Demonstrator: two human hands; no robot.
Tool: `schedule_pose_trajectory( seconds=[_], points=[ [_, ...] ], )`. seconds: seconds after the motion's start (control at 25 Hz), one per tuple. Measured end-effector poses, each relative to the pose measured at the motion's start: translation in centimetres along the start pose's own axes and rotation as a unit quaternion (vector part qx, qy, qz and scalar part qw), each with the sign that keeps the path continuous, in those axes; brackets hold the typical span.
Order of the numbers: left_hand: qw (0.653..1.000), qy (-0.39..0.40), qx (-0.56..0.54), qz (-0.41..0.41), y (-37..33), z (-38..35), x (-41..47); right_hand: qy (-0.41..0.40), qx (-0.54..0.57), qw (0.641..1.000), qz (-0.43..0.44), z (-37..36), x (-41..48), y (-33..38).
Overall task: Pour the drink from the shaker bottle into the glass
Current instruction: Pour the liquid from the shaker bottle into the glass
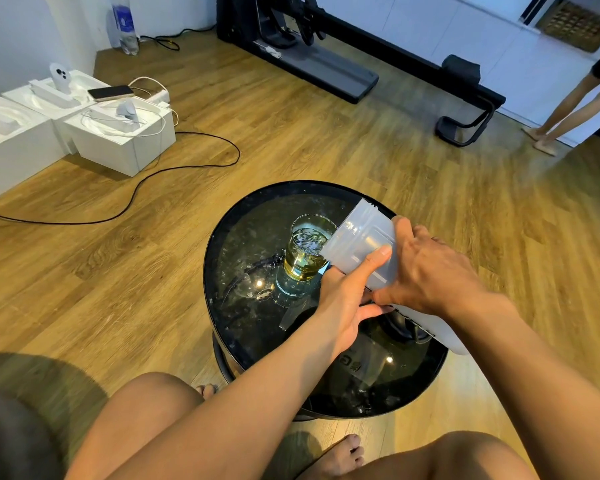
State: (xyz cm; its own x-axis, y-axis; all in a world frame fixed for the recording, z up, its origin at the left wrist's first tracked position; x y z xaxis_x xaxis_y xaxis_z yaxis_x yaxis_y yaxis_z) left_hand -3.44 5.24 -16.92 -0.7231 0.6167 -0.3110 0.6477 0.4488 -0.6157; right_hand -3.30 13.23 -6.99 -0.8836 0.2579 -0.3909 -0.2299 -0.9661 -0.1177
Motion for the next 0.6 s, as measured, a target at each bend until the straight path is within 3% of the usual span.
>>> schedule_pose_trajectory(
  seconds=[0.6],
  points=[
    [1.000,-0.004,-0.001,0.003,-0.06,-0.12,-0.07,0.004,-0.004,1.000,-0.004,0.15,-0.10,0.14]
  ],
)
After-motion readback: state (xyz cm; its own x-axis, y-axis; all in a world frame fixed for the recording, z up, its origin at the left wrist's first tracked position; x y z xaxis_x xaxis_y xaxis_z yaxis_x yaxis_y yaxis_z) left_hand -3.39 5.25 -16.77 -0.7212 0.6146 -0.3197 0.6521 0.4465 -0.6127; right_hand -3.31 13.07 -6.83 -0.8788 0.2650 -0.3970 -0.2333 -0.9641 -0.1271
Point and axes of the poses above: each hand's wrist, its own x-axis towards the middle knuckle, its own z-axis out of the back of the hand, y = z × x, the point moved 7 cm from there along x, towards the middle knuckle, and after that the axes turned 8 degrees about y, right-handed, at the moved point
